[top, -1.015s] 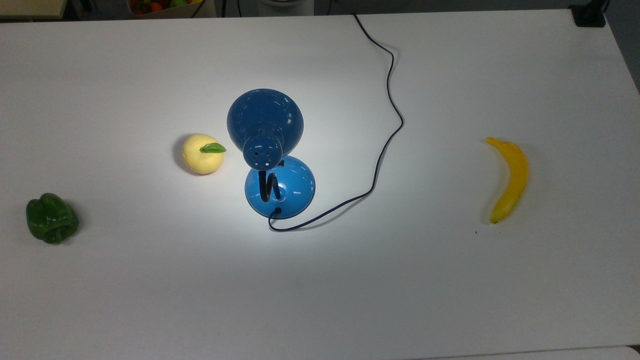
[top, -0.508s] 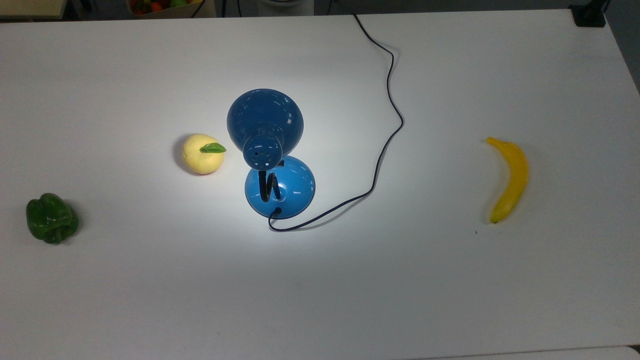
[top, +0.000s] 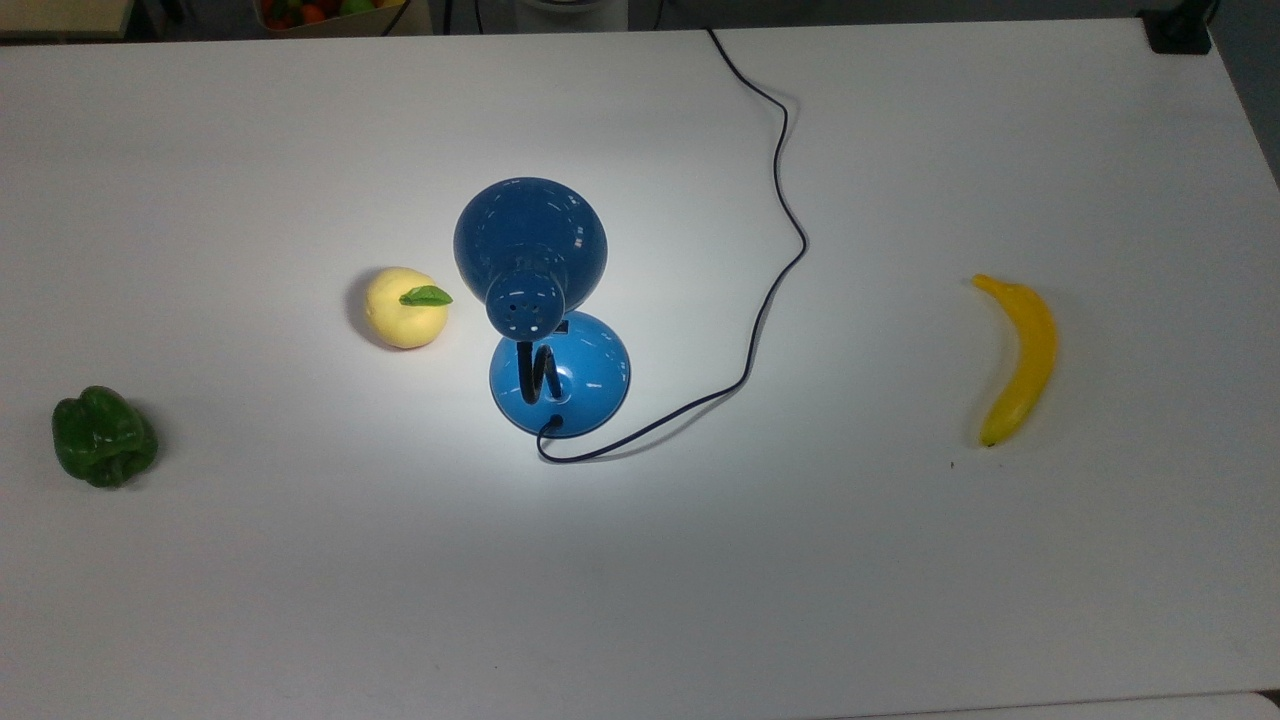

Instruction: Turn off lamp

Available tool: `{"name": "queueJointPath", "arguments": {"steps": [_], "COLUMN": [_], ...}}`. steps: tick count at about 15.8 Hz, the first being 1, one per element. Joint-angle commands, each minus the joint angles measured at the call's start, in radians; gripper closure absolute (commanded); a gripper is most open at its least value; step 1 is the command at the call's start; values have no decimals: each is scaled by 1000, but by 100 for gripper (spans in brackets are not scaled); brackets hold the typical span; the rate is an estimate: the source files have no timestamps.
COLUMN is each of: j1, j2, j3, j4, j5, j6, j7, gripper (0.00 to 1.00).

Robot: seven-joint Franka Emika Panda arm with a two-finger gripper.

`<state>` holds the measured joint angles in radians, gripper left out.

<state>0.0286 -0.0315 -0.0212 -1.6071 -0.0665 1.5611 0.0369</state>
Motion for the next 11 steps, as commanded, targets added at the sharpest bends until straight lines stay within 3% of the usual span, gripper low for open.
{"name": "queueJointPath", "arguments": {"steps": [1, 4, 11], "j1": [4, 5, 10], "j2": [-1, 1, 2], "j3": [-2, -2, 4], "j4": [6, 4, -19], "j5": [7, 7, 16], "j6": [-29, -24, 23], "j7": [-29, -29, -49], "gripper": [62, 100, 100]}}
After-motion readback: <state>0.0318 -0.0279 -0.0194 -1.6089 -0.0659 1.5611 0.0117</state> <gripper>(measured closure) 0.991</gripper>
